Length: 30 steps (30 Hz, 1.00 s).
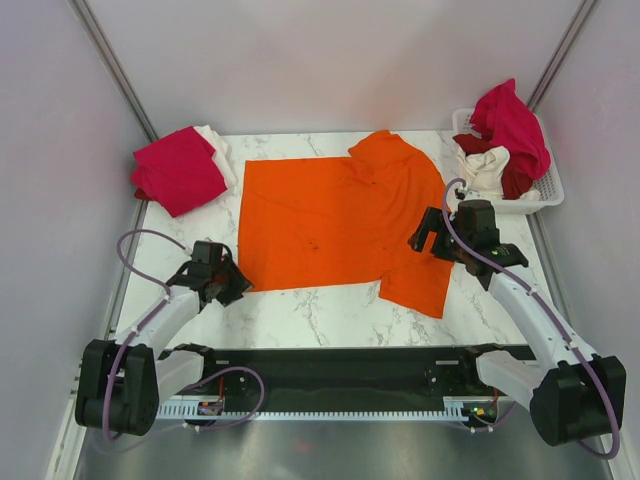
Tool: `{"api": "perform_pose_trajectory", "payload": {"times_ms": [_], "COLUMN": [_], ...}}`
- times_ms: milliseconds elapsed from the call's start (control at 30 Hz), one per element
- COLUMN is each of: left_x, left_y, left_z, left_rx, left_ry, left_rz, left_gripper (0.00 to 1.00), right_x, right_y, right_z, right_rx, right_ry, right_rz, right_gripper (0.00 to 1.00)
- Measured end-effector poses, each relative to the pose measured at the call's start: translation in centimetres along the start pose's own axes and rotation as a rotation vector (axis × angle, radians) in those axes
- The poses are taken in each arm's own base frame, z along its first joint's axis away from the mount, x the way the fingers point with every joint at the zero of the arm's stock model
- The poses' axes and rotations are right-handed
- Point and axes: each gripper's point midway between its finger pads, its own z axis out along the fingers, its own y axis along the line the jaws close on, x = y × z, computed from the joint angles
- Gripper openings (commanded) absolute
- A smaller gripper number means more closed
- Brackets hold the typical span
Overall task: Fold and stack the t-shirts
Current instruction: Fold the tshirt
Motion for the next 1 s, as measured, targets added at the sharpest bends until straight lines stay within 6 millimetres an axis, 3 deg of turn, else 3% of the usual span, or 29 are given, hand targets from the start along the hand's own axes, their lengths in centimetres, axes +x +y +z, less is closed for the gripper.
{"api": "perform_pose_trajectory", "payload": {"times_ms": [133,367,800,933,967,1000], "left_x": [-0.3,-0.7,-1.3,-1.3,-1.3,-1.4], "left_y": [0.0,0.3,-0.2,-0.6,-0.6,-0.6], "left_z": [0.1,0.0,0.6,0.8,0.8,0.8], "left_rx": [-0.003,-0.018,-0.043,-0.046,-0.046,-0.047], "left_ry": [-0.014,-0.041,-0.031,-0.027,-0.028,-0.029], "left_rz": [0.000,-0.003,0.003,0.013,0.014,0.012], "left_gripper": [0.49,0.57,0.52,0.52,0.43,0.02], "right_x": [0.6,1.2,2.4,3.0,3.2,3.4], "right_y": [-0.3,-0.6,-1.3,-2.3,-2.7,-3.2], "right_z": [0.2,0.5,1.0,1.0,0.8,0.6], "right_rx": [0.007,0.015,0.032,0.078,0.096,0.119], "right_ry": [0.017,0.032,0.063,0.056,0.048,0.039], "right_rz": [-0.003,-0.007,-0.002,0.031,0.042,0.054], "right_gripper": [0.98,0.98,0.98,0.98,0.98,0.98]}}
